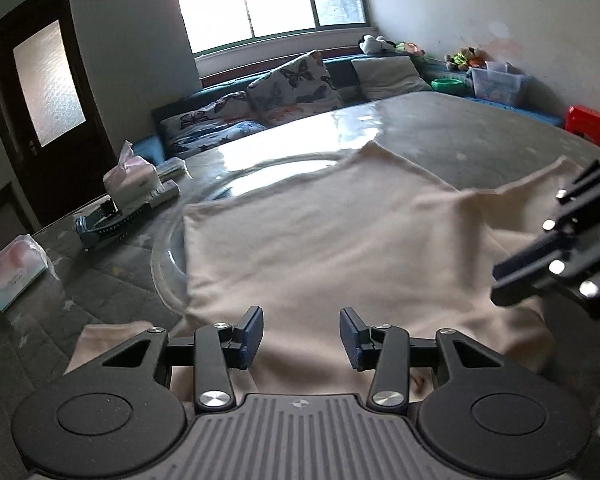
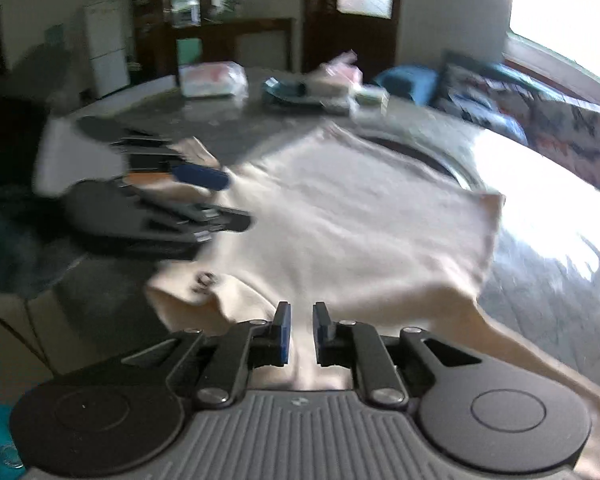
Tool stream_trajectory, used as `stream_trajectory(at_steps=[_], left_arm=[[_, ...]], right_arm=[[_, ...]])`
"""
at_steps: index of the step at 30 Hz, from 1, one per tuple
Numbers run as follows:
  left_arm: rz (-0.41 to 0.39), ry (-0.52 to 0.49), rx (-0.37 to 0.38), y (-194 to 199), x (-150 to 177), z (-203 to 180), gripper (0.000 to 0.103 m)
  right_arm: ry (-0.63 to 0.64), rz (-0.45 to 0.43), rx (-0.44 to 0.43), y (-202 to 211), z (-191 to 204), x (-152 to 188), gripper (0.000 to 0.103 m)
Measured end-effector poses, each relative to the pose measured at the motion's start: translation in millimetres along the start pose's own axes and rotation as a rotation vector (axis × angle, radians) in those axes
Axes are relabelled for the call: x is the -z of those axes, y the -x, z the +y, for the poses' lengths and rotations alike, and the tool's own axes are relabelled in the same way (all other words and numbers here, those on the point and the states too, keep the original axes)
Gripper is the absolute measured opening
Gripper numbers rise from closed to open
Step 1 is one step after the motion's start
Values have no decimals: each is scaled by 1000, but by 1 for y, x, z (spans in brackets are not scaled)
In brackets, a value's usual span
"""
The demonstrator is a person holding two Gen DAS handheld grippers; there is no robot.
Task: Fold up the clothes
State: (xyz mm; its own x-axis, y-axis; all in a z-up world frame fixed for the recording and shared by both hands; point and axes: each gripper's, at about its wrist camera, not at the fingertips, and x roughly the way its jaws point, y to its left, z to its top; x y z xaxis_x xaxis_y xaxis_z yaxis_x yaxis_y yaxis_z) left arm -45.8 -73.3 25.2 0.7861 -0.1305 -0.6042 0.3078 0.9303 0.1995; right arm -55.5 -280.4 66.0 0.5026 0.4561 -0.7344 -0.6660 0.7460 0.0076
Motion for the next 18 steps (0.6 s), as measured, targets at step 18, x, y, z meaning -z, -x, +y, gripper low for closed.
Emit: stream_trajectory(at_steps=[18], left_arm=[[31, 308, -127, 14, 29, 71, 46]], right_arm=[[-106, -41, 47, -32, -17, -9, 37]])
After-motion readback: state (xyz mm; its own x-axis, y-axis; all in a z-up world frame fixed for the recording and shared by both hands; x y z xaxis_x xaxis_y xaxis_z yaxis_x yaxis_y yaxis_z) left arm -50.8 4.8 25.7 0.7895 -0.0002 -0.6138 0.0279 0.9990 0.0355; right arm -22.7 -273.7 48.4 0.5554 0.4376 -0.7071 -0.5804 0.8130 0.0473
